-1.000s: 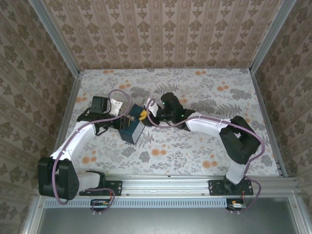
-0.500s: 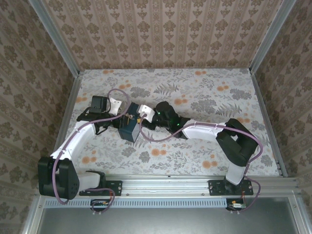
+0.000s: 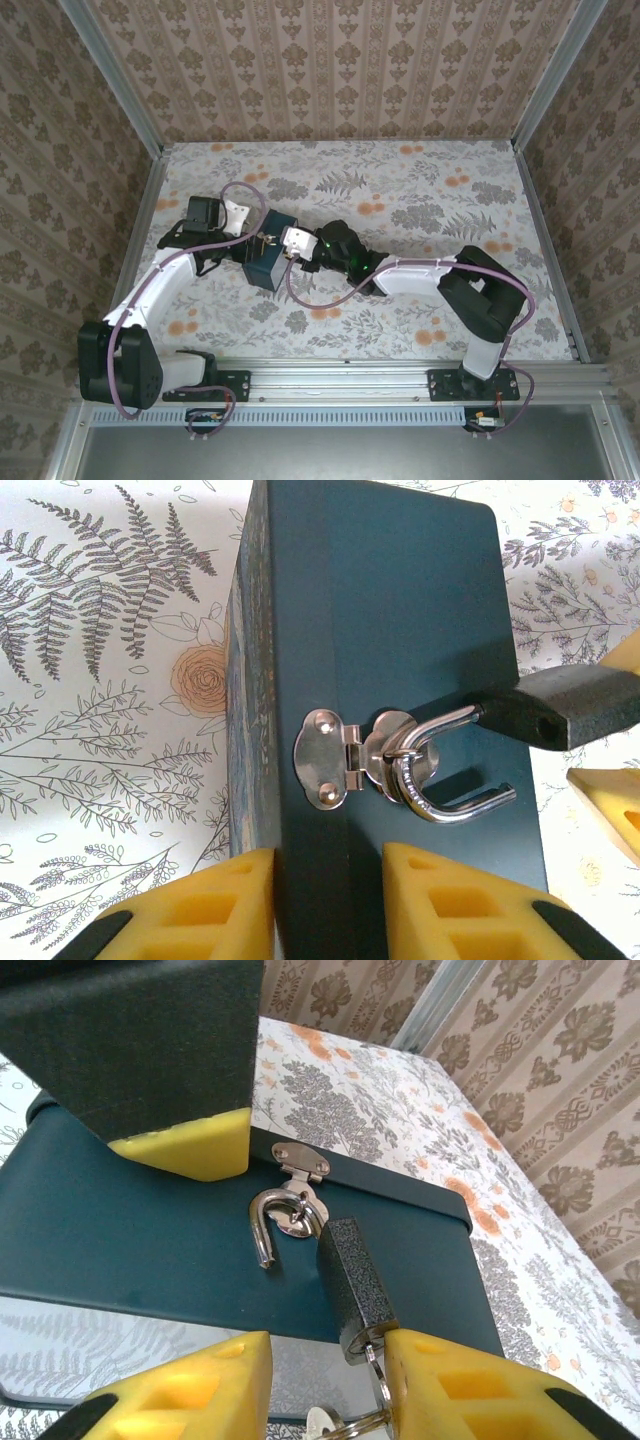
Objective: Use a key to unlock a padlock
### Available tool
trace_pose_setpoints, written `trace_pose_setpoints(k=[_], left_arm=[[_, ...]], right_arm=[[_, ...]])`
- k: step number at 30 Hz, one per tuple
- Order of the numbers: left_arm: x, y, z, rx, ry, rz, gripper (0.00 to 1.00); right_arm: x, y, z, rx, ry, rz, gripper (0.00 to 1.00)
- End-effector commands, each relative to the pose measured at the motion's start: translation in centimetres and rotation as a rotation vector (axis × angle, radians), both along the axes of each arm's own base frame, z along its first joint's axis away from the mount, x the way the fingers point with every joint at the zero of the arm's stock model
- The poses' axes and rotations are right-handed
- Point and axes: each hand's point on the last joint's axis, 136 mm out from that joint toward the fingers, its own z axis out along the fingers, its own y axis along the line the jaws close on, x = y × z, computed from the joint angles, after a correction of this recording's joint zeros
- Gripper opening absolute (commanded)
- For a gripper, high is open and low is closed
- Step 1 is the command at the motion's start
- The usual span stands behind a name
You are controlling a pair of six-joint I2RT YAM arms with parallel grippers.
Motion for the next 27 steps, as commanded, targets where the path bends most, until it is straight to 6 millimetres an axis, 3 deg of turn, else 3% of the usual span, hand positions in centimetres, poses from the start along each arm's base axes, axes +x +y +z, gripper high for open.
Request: trace_pose_setpoints(k=[1, 5, 13, 19, 27], left_arm=[[-1.1, -1.1, -1.2, -0.027, 0.062, -0.056, 0.3], [-1.0, -1.2, -1.2, -0.032, 0.064, -0.05, 0.3], [-0.8, -1.2, -0.8, -0.037, 0.059, -0.049, 0.3], [-0.8, -1.3, -1.0, -0.04, 0.067, -0.048, 0.29], [-0.5, -1.3, -0.8, -0.034, 0.061, -0.048, 0.29]], right_arm=[[-3.1, 1.6, -2.7, -0.037, 0.061, 0.076, 0.34], [-1.9, 1.6, -1.5, -0.021, 0.006, 0.032, 0.37], [-0.9, 0.8, -1.3, -0.041, -0.043, -0.03, 0.41], [-0.4, 0.8, -0.9, -0.026, -0.049, -0.058, 0.44], [-0.6, -0.7, -0.9, -0.029, -0.058, -0.091, 0.45]])
